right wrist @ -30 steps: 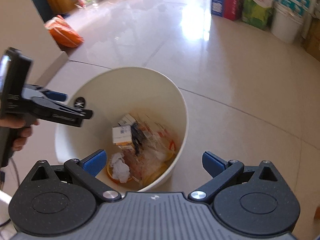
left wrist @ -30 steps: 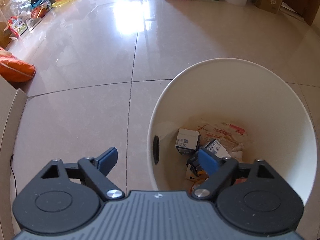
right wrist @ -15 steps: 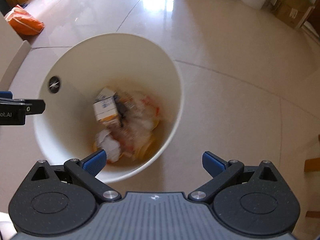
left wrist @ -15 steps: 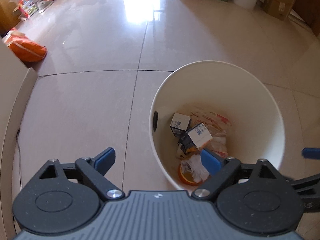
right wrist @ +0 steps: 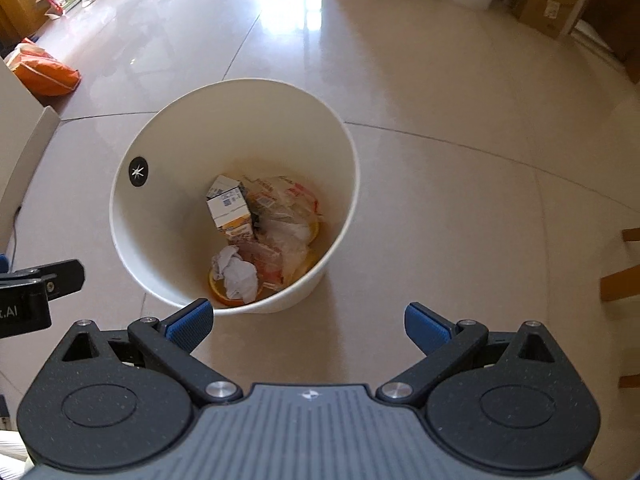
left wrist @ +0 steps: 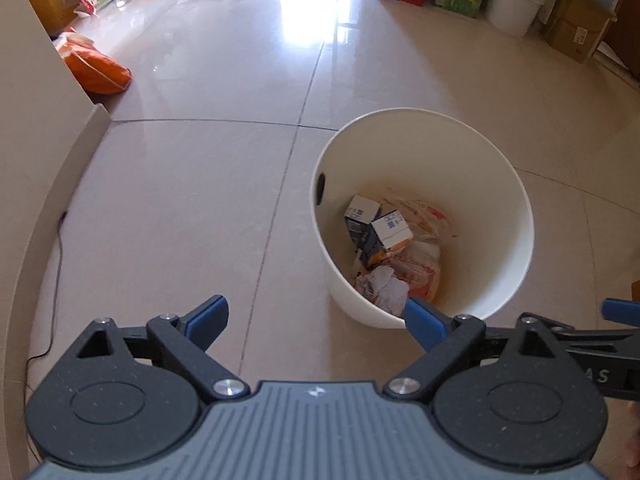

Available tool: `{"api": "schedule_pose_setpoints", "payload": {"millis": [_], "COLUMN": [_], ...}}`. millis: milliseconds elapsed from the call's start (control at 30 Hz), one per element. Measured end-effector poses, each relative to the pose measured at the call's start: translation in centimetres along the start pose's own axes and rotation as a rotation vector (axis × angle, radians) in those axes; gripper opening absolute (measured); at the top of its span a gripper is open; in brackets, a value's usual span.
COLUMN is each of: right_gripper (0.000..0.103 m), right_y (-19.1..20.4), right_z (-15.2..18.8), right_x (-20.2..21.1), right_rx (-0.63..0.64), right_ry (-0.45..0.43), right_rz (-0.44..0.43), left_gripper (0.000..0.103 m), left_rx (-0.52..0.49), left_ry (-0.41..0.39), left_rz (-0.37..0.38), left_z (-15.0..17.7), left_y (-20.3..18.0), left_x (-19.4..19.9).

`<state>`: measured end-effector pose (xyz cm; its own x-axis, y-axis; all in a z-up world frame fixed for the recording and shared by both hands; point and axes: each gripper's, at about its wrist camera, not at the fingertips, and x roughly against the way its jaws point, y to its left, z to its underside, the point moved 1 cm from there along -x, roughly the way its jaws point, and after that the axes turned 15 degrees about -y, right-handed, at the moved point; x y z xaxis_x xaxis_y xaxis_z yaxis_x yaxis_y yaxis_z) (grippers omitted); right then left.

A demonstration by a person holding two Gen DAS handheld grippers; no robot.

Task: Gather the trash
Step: 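Lower the bin to the floor with the left gripper and release it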

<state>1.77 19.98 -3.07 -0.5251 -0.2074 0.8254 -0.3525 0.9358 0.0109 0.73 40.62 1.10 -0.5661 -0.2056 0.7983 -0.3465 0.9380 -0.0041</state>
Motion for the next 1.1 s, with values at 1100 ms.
{"api": "schedule_pose_setpoints", "payload": {"millis": [1100], "right_gripper": [0.103], "right_y": [1.9], "right_z": [0.8], "right_x": [3.1], "right_rx": [-0.012], "right_ry": [0.010], "right_rz": [0.101], "left_gripper": [0.096], "left_rx": [-0.069], "left_ry": [-0.022], "left_rz": [0.031], "left_z": [0.7], "left_y": [0.0], "left_x": [1.5]}}
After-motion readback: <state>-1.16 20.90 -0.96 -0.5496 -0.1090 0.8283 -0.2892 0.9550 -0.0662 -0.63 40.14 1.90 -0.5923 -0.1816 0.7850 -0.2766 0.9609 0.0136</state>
